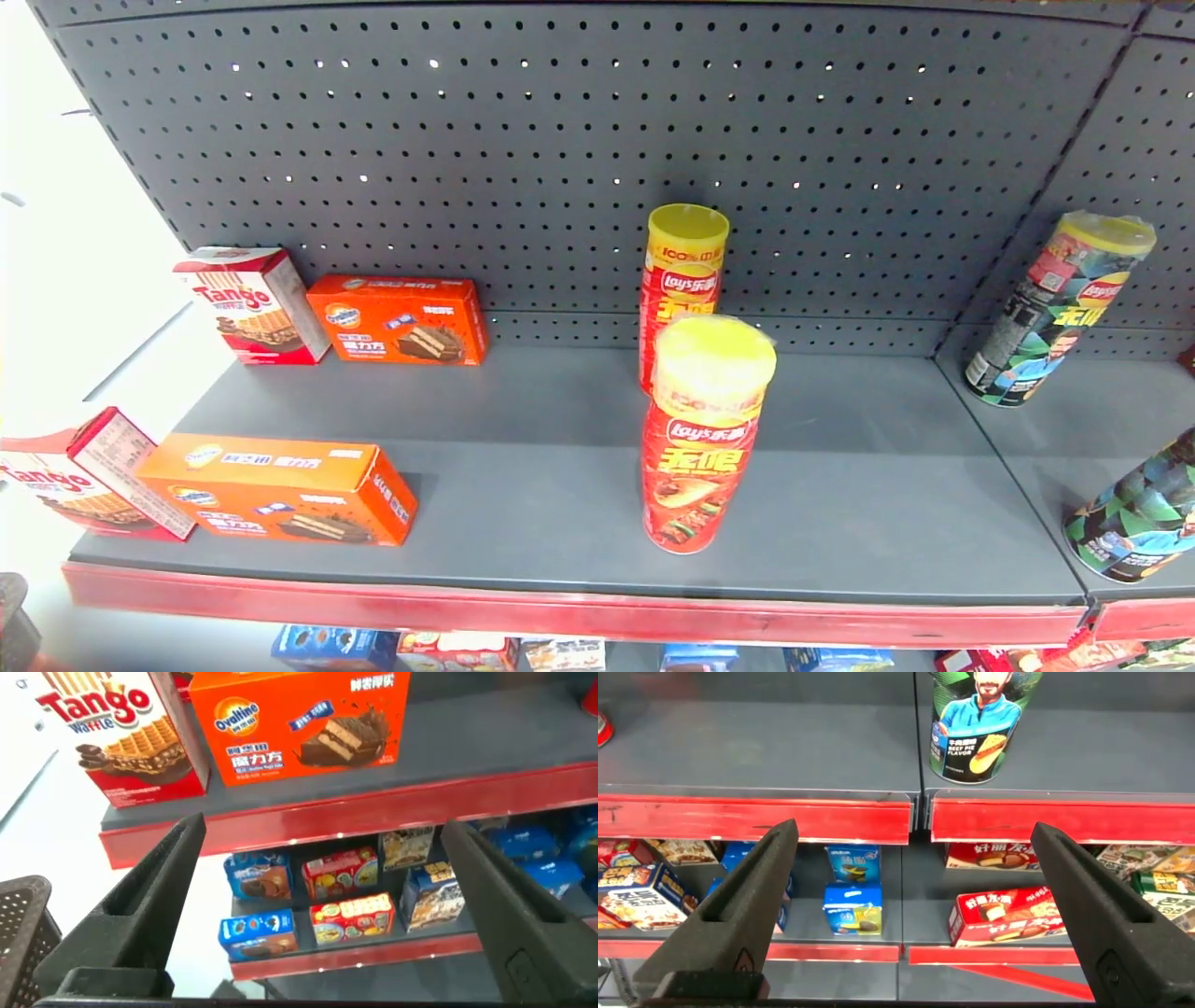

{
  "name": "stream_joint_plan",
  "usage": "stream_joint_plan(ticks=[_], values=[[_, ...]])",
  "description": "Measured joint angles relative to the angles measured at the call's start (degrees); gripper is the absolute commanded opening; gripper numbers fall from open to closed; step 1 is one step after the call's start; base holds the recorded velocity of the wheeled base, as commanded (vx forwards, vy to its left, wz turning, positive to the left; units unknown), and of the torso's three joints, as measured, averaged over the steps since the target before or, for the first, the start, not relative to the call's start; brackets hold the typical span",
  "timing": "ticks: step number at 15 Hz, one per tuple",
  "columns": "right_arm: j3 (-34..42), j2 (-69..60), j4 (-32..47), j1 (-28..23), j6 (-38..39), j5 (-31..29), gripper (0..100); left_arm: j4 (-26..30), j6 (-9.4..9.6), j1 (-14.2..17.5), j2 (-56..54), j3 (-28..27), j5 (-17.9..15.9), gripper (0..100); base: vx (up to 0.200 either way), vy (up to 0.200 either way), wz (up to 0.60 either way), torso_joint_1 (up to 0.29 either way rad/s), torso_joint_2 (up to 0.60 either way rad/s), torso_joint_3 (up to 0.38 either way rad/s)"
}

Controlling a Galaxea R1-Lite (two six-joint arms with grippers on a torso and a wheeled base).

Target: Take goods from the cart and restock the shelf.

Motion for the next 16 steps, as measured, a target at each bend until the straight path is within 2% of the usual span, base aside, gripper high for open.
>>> stream_joint_plan(ticks=[1, 3, 4, 6, 8, 9, 12, 16], values=[[0.0, 0.0, 0.0, 0.0, 0.0, 0.0, 100, 0.0, 0.02, 0.0, -0.4, 0.0, 0.0, 100, 0.000, 0.000, 0.00, 0.000, 0.00, 0.000], [0.0, 0.0, 0.0, 0.0, 0.0, 0.0, 100, 0.1, -1.76, 0.1, -0.9, 0.0, 0.0, 100, 0.000, 0.000, 0.00, 0.000, 0.00, 0.000], [0.0, 0.0, 0.0, 0.0, 0.0, 0.0, 100, 0.1, -1.91, 0.1, -1.0, 0.0, 0.7, 100, 0.000, 0.000, 0.00, 0.000, 0.00, 0.000], [0.0, 0.0, 0.0, 0.0, 0.0, 0.0, 100, 2.6, -0.77, 0.2, -1.1, 0.0, 6.8, 100, 0.000, 0.000, 0.00, 0.000, 0.00, 0.000], [0.0, 0.0, 0.0, 0.0, 0.0, 0.0, 100, 3.3, 0.73, 0.1, -1.1, 0.0, 5.6, 100, 0.000, 0.000, 0.00, 0.000, 0.00, 0.000], [0.0, 0.0, 0.0, 0.0, 0.0, 0.0, 100, 3.6, 0.71, 0.1, -1.1, 0.0, 5.2, 100, 0.000, 0.000, 0.00, 0.000, 0.00, 0.000], [0.0, 0.0, 0.0, 0.0, 0.0, 0.0, 100, 4.1, -1.76, 0.0, -1.1, 0.0, 4.8, 100, 0.000, 0.000, 0.00, 0.000, 0.00, 0.000], [0.0, 0.0, 0.0, 0.0, 0.1, 0.0, 100, 4.1, -2.11, 0.0, -1.1, 0.0, 4.7, 100, 0.000, 0.000, 0.00, 0.000, 0.00, 0.000]])
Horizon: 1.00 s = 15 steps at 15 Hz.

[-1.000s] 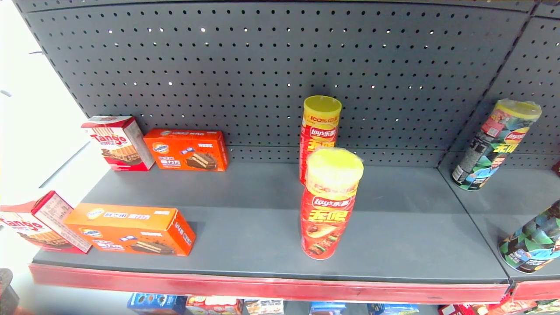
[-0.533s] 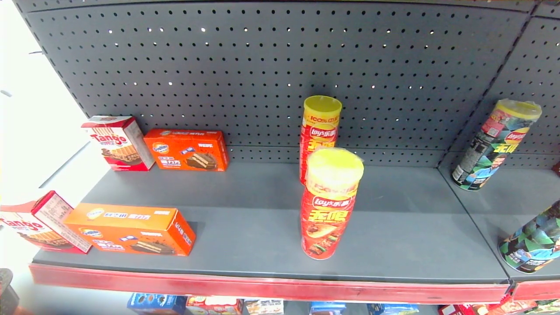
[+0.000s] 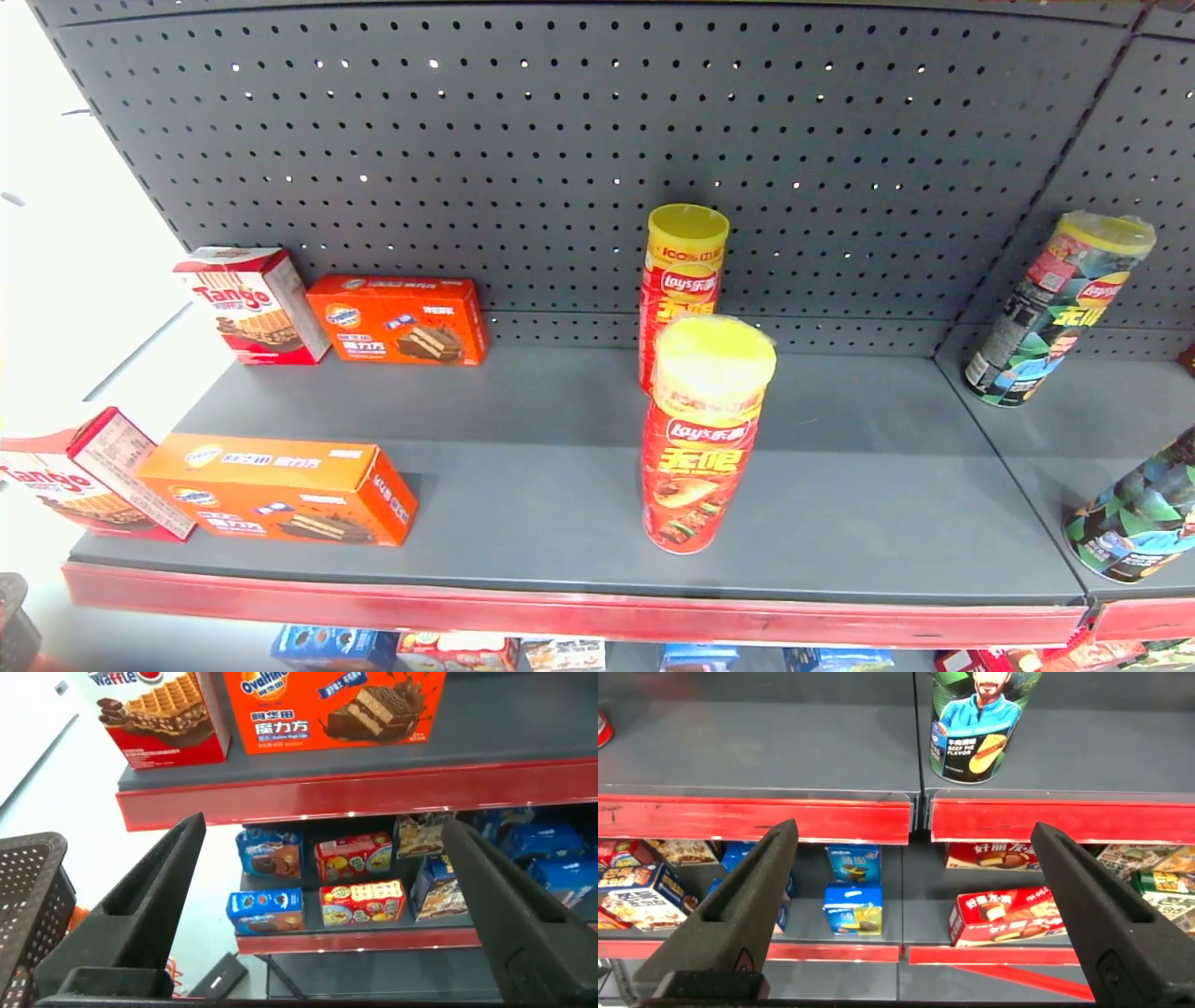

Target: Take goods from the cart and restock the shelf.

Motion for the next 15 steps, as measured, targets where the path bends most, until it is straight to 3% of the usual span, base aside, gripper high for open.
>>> stream_joint_plan(ticks=[15], values=[[0.0, 0.0, 0.0, 0.0, -0.1, 0.1, 100, 0.0, -0.72, 0.0, 0.0, 0.0, 0.0, 100, 0.000, 0.000, -0.04, 0.000, 0.00, 0.000]])
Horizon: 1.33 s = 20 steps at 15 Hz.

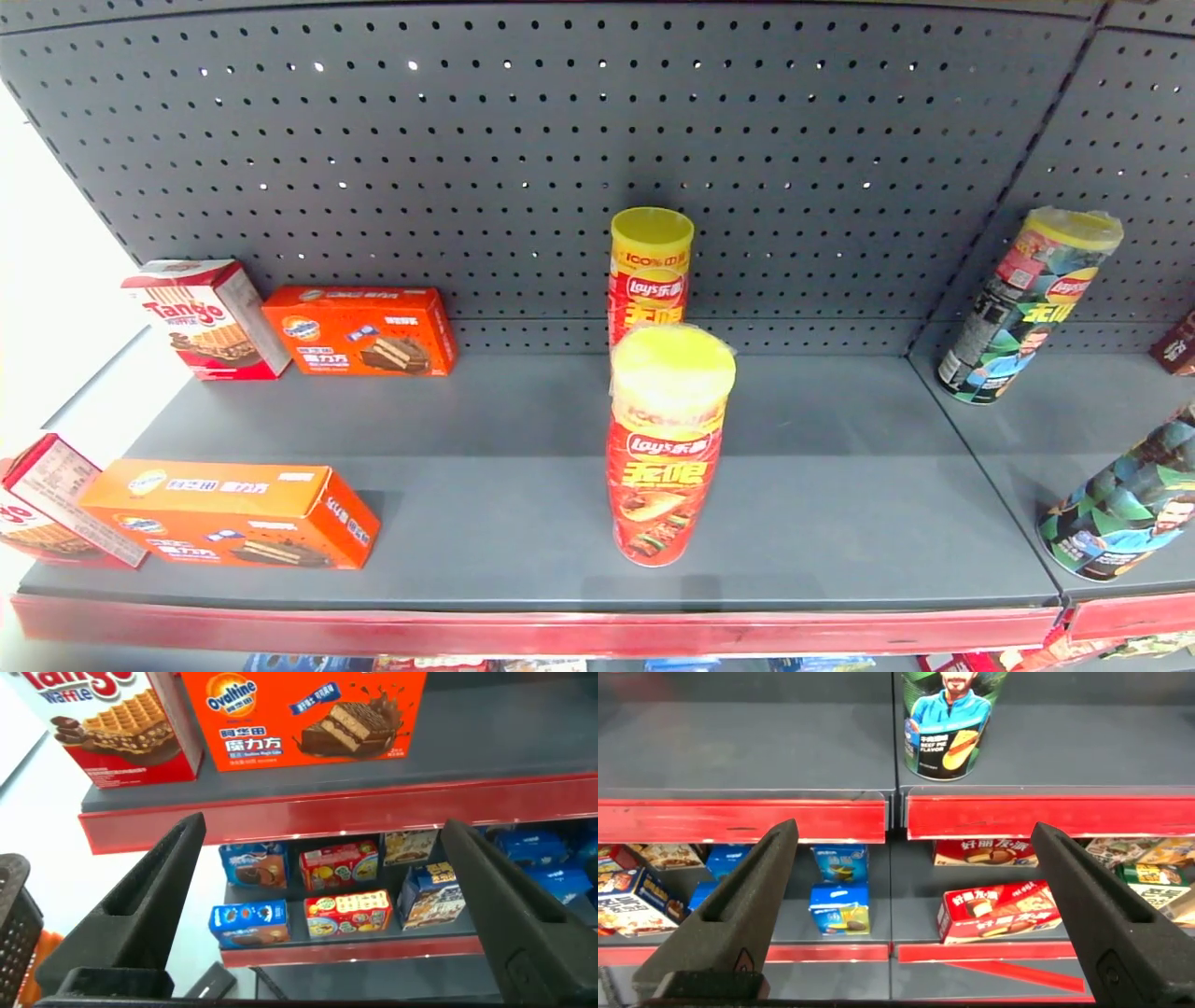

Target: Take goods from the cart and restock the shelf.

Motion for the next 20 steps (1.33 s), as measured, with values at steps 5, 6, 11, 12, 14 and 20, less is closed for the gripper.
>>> stream_joint_plan(ticks=[5, 6, 11, 12, 14, 20], values=[[0.0, 0.0, 0.0, 0.0, 0.0, 0.0, 100, 0.0, 0.35, 0.0, 0.0, 0.0, 0.1, 100, 0.000, 0.000, 0.00, 0.000, 0.00, 0.000], [0.0, 0.0, 0.0, 0.0, 0.0, 0.0, 100, 0.0, 0.33, 0.0, 0.0, 0.0, 0.1, 100, 0.000, 0.000, 0.00, 0.000, 0.00, 0.000], [0.0, 0.0, 0.0, 0.0, 0.0, 0.0, 100, 0.0, 0.39, 0.0, 0.0, 0.0, 0.1, 100, -0.080, 0.000, 0.00, 0.000, 0.00, -0.002], [0.0, 0.0, 0.0, -0.1, 0.0, 0.0, 100, 0.0, 0.30, 0.0, 0.0, 0.0, 0.1, 100, 0.000, 0.000, 0.00, 0.000, 0.00, 0.000], [0.0, 0.0, 0.0, 0.0, 0.0, 0.0, 100, 0.0, 0.00, 0.0, 0.0, 0.0, 0.1, 100, 0.000, 0.000, 0.00, 0.000, 0.00, 0.000], [0.0, 0.0, 0.0, 0.0, 0.0, 0.0, 100, 0.0, -0.05, 0.0, 0.0, 0.0, 0.1, 100, -0.067, 0.000, 0.00, 0.002, 0.00, 0.001]])
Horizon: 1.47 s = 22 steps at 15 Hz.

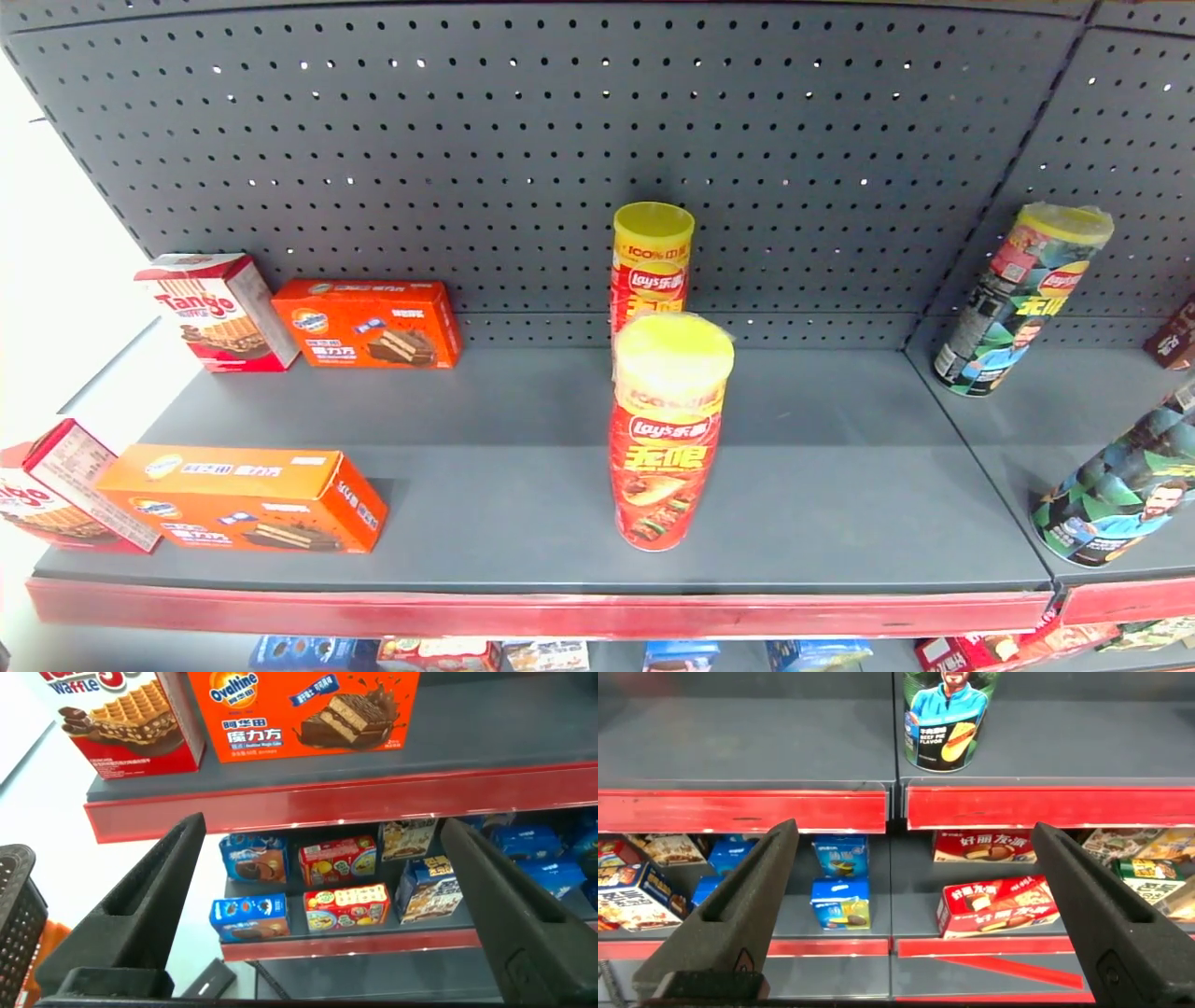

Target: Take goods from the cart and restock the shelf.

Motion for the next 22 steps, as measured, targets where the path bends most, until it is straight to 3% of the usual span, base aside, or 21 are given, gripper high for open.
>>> stream_joint_plan(ticks=[22], values=[[0.0, 0.0, 0.0, 0.0, -0.1, 0.1, 100, -0.1, -0.39, 0.0, 0.0, 0.0, 0.5, 100, 0.000, 0.000, 0.00, 0.000, 0.00, 0.000]])
